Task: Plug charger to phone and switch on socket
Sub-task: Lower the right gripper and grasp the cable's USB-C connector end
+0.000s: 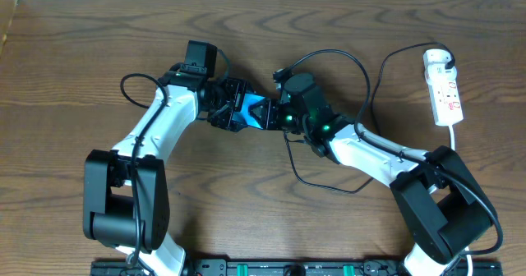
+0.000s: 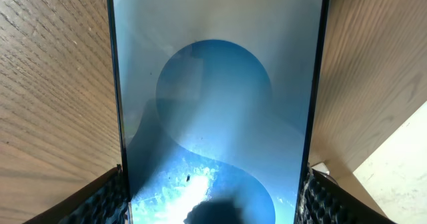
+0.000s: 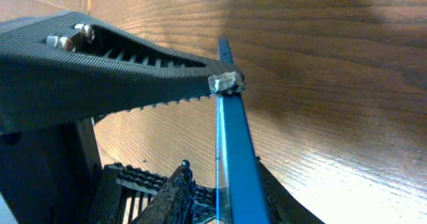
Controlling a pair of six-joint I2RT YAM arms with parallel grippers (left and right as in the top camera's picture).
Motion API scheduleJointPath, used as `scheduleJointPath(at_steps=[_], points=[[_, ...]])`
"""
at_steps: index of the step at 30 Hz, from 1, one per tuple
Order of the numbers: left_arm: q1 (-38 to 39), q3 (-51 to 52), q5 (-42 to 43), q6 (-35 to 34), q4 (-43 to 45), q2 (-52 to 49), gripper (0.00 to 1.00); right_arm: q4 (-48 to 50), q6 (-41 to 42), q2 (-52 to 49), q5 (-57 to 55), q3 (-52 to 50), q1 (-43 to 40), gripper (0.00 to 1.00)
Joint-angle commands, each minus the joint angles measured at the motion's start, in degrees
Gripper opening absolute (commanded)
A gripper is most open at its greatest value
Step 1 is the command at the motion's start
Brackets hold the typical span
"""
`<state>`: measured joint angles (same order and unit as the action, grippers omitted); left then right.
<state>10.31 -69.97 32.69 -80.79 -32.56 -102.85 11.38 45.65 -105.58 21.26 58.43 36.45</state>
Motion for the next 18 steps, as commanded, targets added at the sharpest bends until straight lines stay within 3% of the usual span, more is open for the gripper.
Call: scheduleJointPath(at_steps=[1, 4, 10, 18], points=[[0.0, -0.5, 1.2, -0.1, 0.1, 1.9, 0.7, 0.2, 1.3, -0.6, -0.8, 0.4, 0.4, 0.11], [0.0, -0.5, 1.2, -0.1, 0.1, 1.9, 0.7, 0.2, 3.3, -0.6, -0.7, 0.4, 0.4, 0.01], [0.0, -0.5, 1.2, 0.1, 0.1, 1.9, 0.7, 2.1, 7.3, -0.4, 1.7, 0.4, -0.2, 0.01], [0.0, -0.5, 4.2, 8.0, 5.2, 1.9, 0.7, 1.7, 11.9, 0.9, 8.1, 0.4, -6.7, 0.01]])
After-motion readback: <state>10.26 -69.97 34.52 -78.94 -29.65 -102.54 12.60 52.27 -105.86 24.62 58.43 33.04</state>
